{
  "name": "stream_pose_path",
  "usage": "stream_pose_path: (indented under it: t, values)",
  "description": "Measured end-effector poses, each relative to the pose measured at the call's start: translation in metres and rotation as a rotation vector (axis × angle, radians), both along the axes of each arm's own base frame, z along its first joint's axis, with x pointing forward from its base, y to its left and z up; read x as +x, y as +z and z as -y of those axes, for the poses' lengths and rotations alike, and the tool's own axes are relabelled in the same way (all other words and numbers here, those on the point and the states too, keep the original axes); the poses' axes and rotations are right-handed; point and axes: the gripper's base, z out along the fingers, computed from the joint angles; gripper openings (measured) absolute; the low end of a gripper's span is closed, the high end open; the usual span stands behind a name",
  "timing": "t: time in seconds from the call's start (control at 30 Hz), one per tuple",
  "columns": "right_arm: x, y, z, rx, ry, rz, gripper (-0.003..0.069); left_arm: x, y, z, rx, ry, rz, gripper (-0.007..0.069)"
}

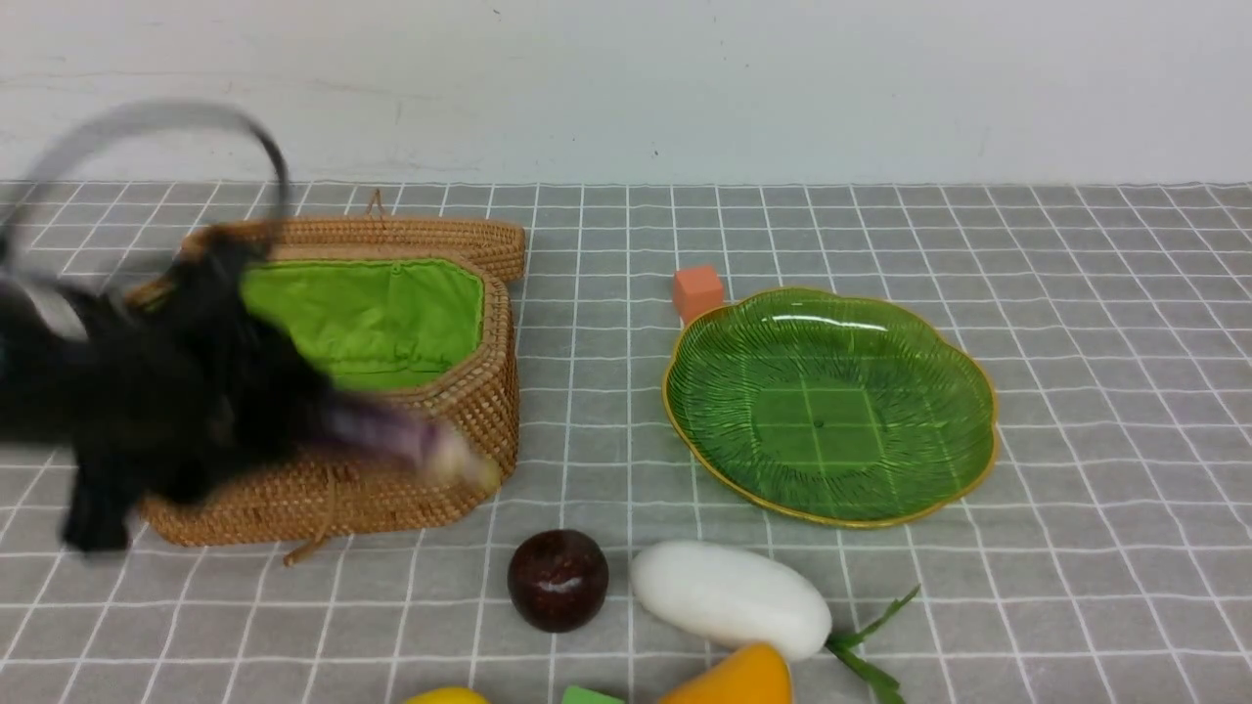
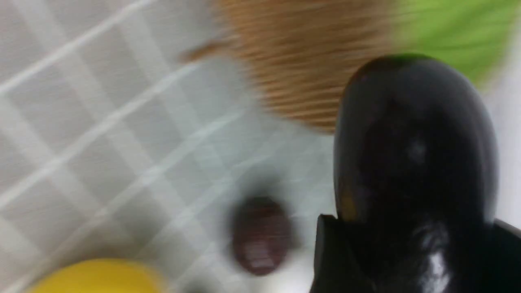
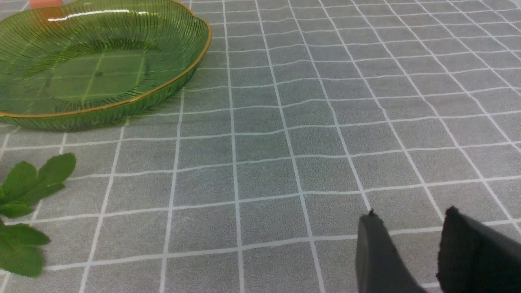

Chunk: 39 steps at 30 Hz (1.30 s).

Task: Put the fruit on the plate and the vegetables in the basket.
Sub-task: Use the left arm to grab an eggplant and put it into the left basket, then grab a lemon with your left arm and place it on the plate on the right

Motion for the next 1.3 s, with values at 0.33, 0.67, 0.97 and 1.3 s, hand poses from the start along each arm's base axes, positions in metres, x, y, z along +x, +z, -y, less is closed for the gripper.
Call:
stream_pose_path:
  t: [0.33,0.67,0.97,1.3]
  values:
    - [0.0,0.0,0.0,0.0,0.0,0.0,0.0242,0.067,0.026,-0.057,0.072,0.194,0.129,0.0395]
    - [0.0,0.0,0.0,0.0,0.0,0.0,0.0242,0.1,-0.023,-0.054,0.03,0.173,-0.02,0.0524]
    - [0.0,0.0,0.0,0.0,0.0,0.0,0.0242,0.067,0.023,-0.043,0.459,-0.375,0.068,0.0536]
    - [0.0,0.0,0.0,0.0,0.0,0.0,0.0242,-0.03,0.048,0.025,0.831,-1.396,0.249,0.0536]
